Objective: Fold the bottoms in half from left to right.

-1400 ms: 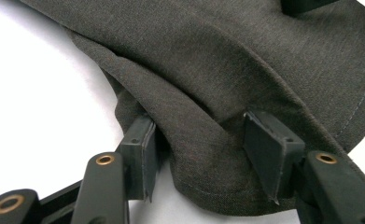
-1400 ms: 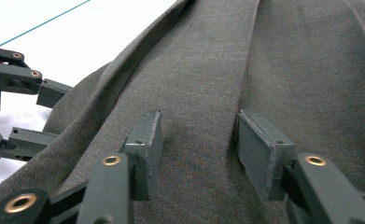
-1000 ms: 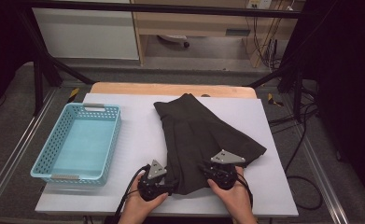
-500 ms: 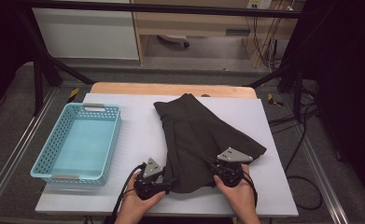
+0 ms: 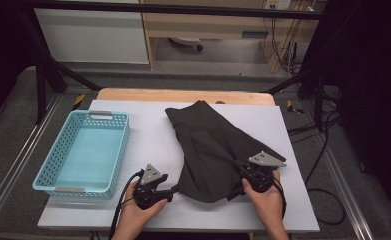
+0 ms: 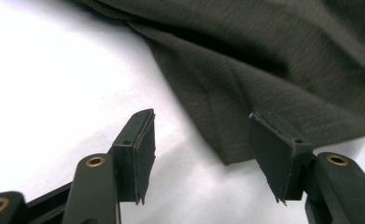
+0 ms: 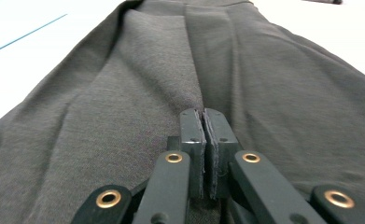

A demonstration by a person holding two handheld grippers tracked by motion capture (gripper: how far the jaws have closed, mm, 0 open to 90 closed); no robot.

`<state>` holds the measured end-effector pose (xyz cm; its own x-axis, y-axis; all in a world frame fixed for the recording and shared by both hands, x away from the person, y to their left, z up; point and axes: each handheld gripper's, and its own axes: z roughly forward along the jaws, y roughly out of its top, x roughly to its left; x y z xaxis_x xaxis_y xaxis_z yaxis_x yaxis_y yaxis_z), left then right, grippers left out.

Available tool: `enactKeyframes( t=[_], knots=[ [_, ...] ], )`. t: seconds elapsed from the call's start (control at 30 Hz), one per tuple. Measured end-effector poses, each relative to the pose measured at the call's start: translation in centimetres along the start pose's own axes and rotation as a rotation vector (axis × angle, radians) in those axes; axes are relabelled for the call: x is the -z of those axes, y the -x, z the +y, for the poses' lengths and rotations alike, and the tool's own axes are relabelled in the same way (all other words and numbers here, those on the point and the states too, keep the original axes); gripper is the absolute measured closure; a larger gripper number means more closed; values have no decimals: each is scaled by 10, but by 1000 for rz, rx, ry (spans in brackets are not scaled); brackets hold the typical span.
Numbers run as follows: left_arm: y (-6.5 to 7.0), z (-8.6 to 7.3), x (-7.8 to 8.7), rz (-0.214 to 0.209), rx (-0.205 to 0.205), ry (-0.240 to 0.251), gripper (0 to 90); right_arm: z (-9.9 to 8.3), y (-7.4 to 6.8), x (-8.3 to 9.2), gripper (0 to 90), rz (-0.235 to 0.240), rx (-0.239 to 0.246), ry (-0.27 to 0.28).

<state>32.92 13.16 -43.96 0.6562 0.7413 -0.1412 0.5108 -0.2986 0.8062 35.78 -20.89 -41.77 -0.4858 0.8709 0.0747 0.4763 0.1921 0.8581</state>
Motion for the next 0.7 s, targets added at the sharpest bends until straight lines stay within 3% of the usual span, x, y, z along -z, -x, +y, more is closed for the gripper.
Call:
enactKeyframes(
  t=[0.27, 0.47, 0.7],
  knots=[
    [3, -2, -9, -3, -8, -25, 408, -5, 17, -5, 871, -28, -38, -18],
    [11, -4, -25, -18, -34, -60, 403, -9, 15, -10, 864, -13, -29, -43],
    [14, -2, -34, -19, -35, -74, 395, -12, 13, -11, 808, -1, -23, -36]
  ],
)
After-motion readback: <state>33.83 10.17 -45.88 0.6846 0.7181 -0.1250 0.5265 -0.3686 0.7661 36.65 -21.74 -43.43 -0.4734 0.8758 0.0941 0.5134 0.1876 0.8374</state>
